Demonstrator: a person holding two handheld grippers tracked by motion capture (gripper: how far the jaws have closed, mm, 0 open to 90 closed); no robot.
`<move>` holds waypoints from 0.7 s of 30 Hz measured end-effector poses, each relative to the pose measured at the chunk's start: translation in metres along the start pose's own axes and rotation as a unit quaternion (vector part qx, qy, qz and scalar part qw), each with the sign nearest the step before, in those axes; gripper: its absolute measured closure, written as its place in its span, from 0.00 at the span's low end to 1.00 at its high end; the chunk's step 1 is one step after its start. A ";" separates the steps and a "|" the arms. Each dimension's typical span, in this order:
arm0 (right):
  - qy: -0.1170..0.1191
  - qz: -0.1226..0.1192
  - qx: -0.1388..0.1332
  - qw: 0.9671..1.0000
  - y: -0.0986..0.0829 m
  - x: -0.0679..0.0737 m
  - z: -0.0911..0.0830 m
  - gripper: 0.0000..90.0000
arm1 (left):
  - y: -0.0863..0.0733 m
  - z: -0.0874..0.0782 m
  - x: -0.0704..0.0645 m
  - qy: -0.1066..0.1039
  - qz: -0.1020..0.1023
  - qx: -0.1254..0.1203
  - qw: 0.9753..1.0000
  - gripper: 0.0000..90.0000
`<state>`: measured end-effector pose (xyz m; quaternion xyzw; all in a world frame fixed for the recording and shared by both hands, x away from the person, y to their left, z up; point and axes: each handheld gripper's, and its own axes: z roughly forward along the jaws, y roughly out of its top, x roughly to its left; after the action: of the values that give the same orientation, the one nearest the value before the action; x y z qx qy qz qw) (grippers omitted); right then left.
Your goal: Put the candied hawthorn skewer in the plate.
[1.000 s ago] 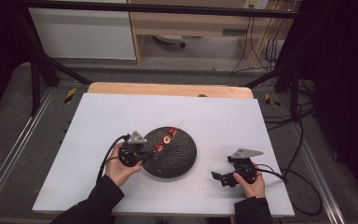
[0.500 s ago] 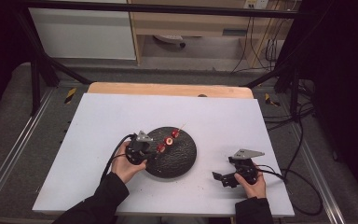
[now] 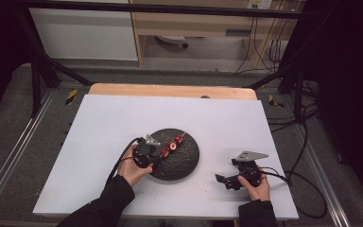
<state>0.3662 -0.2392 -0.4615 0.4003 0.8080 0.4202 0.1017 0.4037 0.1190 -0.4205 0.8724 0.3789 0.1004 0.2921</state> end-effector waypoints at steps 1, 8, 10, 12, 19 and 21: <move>0.000 0.000 0.002 1.000 0.000 0.000 0.000 0.01 | 0.000 0.001 0.000 0.002 0.000 0.002 1.000 0.98; -0.001 0.001 0.002 1.000 0.000 0.000 0.000 0.01 | 0.000 0.003 -0.002 0.006 0.002 0.005 1.000 0.98; -0.001 0.002 0.000 1.000 0.000 0.000 0.000 0.01 | 0.000 0.003 -0.002 0.008 0.002 0.004 1.000 0.98; 0.000 0.001 0.000 1.000 0.000 0.000 0.000 0.01 | -0.001 0.003 -0.001 0.007 0.002 0.003 1.000 0.98; 0.000 0.003 -0.001 1.000 0.000 0.000 -0.002 0.01 | -0.002 -0.001 0.001 -0.002 0.001 -0.007 1.000 0.94; -0.001 0.004 0.000 1.000 0.000 0.000 -0.002 0.01 | -0.003 -0.005 0.002 -0.004 0.000 -0.011 1.000 0.89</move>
<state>0.3651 -0.2400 -0.4600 0.4040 0.8063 0.4202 0.1005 0.4015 0.1245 -0.4190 0.8694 0.3769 0.1007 0.3032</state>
